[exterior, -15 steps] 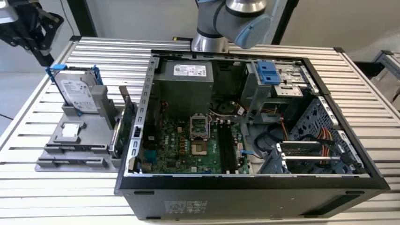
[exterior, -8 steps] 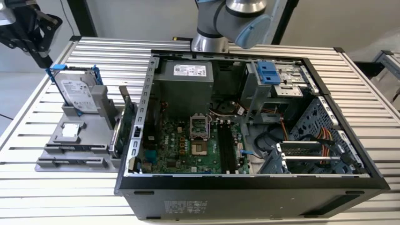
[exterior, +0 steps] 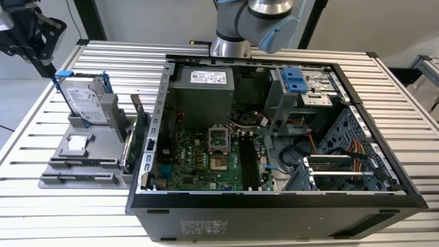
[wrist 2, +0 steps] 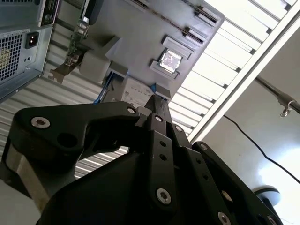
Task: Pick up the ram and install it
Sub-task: 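Reach for the ram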
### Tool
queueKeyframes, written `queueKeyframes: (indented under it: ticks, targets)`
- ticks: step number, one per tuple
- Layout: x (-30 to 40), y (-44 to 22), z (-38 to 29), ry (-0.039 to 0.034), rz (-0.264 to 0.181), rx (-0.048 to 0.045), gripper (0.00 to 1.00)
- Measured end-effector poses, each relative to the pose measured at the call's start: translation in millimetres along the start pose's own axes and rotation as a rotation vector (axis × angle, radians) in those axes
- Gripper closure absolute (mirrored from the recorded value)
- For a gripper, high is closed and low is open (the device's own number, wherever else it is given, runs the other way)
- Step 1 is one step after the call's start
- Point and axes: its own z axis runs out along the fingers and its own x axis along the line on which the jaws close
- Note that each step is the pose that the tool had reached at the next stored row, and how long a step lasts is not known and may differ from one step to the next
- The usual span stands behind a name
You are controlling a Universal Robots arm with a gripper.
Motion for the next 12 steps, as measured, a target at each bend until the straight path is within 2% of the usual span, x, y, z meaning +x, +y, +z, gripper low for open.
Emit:
queueKeyframes:
  ticks: [12]
  targets:
    - [-0.7, -10.5, -0.5, 0.0000, 0.000, 0.0000, 1.00]
